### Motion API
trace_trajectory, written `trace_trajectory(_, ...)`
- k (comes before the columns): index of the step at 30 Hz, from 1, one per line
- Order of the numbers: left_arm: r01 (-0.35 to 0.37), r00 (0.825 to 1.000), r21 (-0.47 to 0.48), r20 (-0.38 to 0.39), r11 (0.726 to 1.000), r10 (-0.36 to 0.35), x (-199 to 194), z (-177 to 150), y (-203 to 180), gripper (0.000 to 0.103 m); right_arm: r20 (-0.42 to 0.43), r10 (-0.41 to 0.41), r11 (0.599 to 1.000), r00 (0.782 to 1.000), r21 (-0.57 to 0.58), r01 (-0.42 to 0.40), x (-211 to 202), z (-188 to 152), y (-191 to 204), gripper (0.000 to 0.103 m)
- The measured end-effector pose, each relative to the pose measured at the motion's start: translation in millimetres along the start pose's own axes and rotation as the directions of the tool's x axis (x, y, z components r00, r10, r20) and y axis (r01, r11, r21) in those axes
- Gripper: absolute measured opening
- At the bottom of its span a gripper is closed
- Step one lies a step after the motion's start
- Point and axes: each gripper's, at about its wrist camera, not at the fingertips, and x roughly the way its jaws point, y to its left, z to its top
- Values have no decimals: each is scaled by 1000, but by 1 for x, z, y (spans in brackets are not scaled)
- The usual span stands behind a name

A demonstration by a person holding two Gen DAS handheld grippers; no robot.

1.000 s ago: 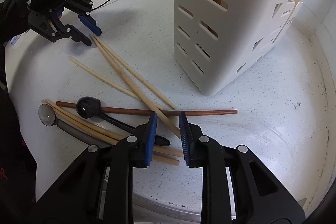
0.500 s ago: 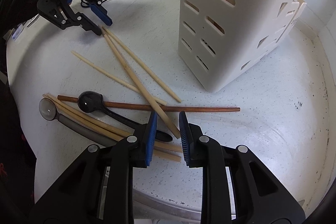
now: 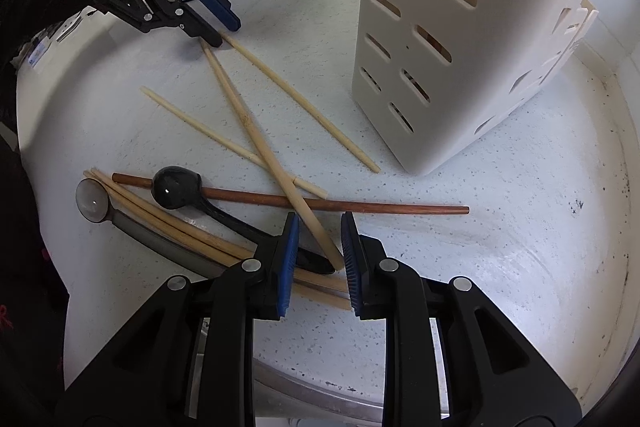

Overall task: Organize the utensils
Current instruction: 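Close the right tool on a light wooden chopstick in the pile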

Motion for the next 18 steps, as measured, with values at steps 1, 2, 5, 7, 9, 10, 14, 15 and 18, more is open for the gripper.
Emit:
trace_trajectory(1, 1, 1000, -2, 0, 1000, -1, 0, 0, 1, 12, 0, 2, 1000, 1000, 1, -2, 1, 1, -2, 20)
trace_trajectory(2, 2, 1000, -7, 1, 1000, -2, 0, 0, 2, 10, 1, 1, 1000, 1000, 3, -1, 2, 1, -1, 18)
trace_trajectory(5, 5, 1000, -8, 2, 1000, -5, -1, -1, 2, 9, 4, 8, 1000, 1000, 5, -8, 2, -1, -1, 18)
trace_trajectory(7, 8, 1000, -13, 1, 1000, -8, -1, -1, 2, 8, 5, 18, 1000, 1000, 3, -18, 1, -4, -1, 17)
trace_trajectory(9, 15, 1000, -11, -2, 1000, -15, -1, -1, 3, 7, 6, 32, 999, 999, 2, -32, 0, -5, 0, 16)
trace_trajectory(10, 16, 1000, -7, -5, 1000, -16, -1, -1, 2, 6, 7, 43, 999, 999, 4, -43, -1, -6, 1, 16)
trace_trajectory(14, 28, 1000, -7, 10, 1000, -28, -8, -6, -3, 6, 44, 116, 993, 992, 13, -117, -16, -11, 11, 13)
trace_trajectory(15, 31, 999, -14, 21, 999, -31, -12, -8, -3, 6, 56, 134, 991, 989, 16, -135, -21, -13, 13, 12)
trace_trajectory(18, 39, 998, -35, 55, 999, -37, -25, -11, -4, 5, 111, 168, 985, 979, 28, -172, -40, -17, 23, 7)
